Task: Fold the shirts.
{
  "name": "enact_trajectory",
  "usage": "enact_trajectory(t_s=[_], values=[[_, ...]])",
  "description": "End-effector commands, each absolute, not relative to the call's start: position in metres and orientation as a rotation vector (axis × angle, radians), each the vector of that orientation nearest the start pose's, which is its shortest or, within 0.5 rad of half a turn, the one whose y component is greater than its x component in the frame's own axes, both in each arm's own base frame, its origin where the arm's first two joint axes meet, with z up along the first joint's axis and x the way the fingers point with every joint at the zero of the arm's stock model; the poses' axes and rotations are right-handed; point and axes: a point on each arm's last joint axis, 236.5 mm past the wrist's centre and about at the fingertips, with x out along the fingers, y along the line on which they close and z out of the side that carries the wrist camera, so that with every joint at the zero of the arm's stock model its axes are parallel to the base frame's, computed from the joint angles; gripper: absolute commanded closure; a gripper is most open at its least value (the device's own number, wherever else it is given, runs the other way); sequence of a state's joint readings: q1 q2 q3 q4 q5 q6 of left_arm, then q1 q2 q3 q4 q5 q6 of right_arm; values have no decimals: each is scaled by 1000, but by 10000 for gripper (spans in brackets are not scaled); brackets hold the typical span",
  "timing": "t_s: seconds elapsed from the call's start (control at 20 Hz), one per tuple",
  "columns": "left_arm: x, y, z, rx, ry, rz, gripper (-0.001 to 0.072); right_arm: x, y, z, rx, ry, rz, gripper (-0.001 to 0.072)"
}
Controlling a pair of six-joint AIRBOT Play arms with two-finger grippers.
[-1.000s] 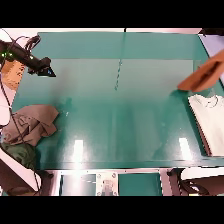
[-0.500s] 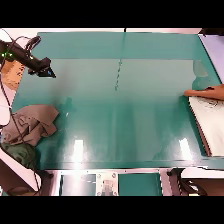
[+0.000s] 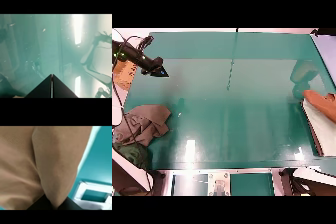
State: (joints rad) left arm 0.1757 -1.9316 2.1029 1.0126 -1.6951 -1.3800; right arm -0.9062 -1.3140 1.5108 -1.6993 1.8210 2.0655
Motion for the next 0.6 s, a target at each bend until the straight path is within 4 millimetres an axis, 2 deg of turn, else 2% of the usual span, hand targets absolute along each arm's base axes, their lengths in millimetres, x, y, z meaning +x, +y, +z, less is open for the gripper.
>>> enact_trajectory(t_s=[0.0,0.05,0.1,0.15,0.2,0.3,0.35,0.4,0.5,0.55], values=[[489,-40,47,-337,1383,-488,681,127,-252,51,994,1489,-1284,698],[489,-40,47,-337,1382,-488,682,121,-255,38,967,1507,-1293,697],[489,-40,47,-337,1383,-488,681,116,-255,25,940,1529,-1294,630],[489,-40,47,-337,1382,-488,681,111,-252,12,925,1562,-1284,297],[489,-40,47,-337,1381,-487,682,107,-247,4,912,1603,-1256,51],[490,-41,48,-346,1379,-487,682,111,-249,4,897,1610,-1229,52],[490,-45,50,-360,1372,-503,682,124,-253,11,897,1569,-1212,51],[492,-52,57,-381,1350,-530,682,141,-258,22,890,1517,-1185,51],[502,-64,78,-421,1266,-565,683,193,-265,52,848,1365,-1080,54],[506,-66,90,-431,1227,-563,683,226,-263,69,814,1287,-994,144]])
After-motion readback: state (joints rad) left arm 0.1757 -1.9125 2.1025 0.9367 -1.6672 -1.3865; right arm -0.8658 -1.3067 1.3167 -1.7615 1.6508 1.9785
